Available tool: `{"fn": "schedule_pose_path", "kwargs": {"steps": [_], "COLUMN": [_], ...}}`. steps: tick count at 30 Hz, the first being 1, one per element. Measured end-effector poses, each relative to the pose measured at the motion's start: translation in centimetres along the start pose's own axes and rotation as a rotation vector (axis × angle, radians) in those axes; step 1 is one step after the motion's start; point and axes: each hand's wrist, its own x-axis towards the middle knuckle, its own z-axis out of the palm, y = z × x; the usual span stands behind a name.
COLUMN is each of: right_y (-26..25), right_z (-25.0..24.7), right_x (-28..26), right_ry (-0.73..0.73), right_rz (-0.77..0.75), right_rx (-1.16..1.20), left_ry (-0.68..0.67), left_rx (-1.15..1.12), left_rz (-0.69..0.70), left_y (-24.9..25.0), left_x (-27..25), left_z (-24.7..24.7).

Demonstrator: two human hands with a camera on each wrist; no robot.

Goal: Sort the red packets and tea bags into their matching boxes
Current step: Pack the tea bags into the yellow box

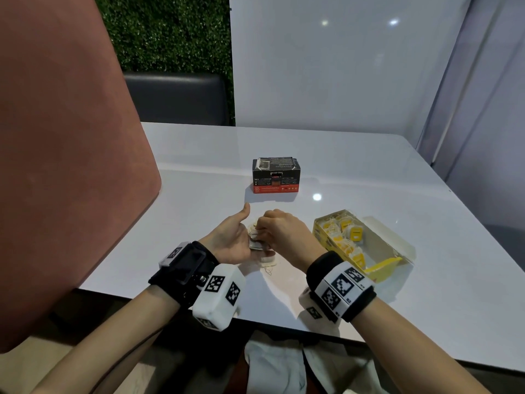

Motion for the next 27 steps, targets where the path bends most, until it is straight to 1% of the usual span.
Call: {"fn": "schedule_pose_path", "kwargs": {"steps": [2,4,5,7,8,9,10,11,12,14,17,19,22,24,27], "right_y": [-0.4,-0.6,-0.6,0.2,0.8,1.6,2.5,3.1,3.5,3.5,2.5,2.0,1.7,1.6,1.7], "right_z": [-0.3,-0.9,-1.3,-2.2,-2.4,-2.5,-2.4,-2.0,-1.6,-0.5,0.7,1.5,2.6,2.9,2.5], "right_x": [0.2,0.4,0.6,1.3,1.8,2.2,2.6,3.0,3.3,3.9,4.9,5.3,5.4,5.2,4.9], "right_ry": [-0.036,-0.038,-0.003,0.106,0.144,0.142,0.087,-0.008,-0.118,-0.29,-0.458,-0.52,-0.556,-0.567,-0.57], "right_rz": [-0.065,-0.093,-0.068,0.043,0.109,0.173,0.238,0.288,0.303,0.227,0.115,0.1,0.1,0.112,0.155], "right_rx": [-0.017,0.068,0.161,0.349,0.396,0.391,0.349,0.29,0.221,0.073,-0.104,-0.19,-0.279,-0.282,-0.199], "left_ry": [0.038,0.069,0.092,0.151,0.178,0.201,0.218,0.231,0.241,0.255,0.266,0.271,0.244,0.233,0.258], "left_rx": [-0.016,-0.049,-0.071,-0.125,-0.144,-0.158,-0.165,-0.166,-0.164,-0.15,-0.132,-0.102,-0.075,-0.082,-0.121], "left_rz": [0.009,0.03,0.048,0.078,0.087,0.096,0.105,0.112,0.117,0.131,0.15,0.157,0.179,0.185,0.187], "left_y": [0.2,0.5,0.6,1.0,1.1,1.3,1.4,1.6,1.6,1.8,1.7,1.6,1.5,1.5,1.4], "left_x": [0.1,0.0,-0.2,-0.5,-0.7,-0.8,-1.0,-1.2,-1.4,-1.7,-2.0,-2.3,-2.8,-3.0,-3.1], "left_z": [-0.3,-0.5,-0.6,-1.2,-1.7,-2.1,-2.6,-3.0,-3.3,-3.8,-4.2,-4.3,-4.7,-5.0,-5.4]}}
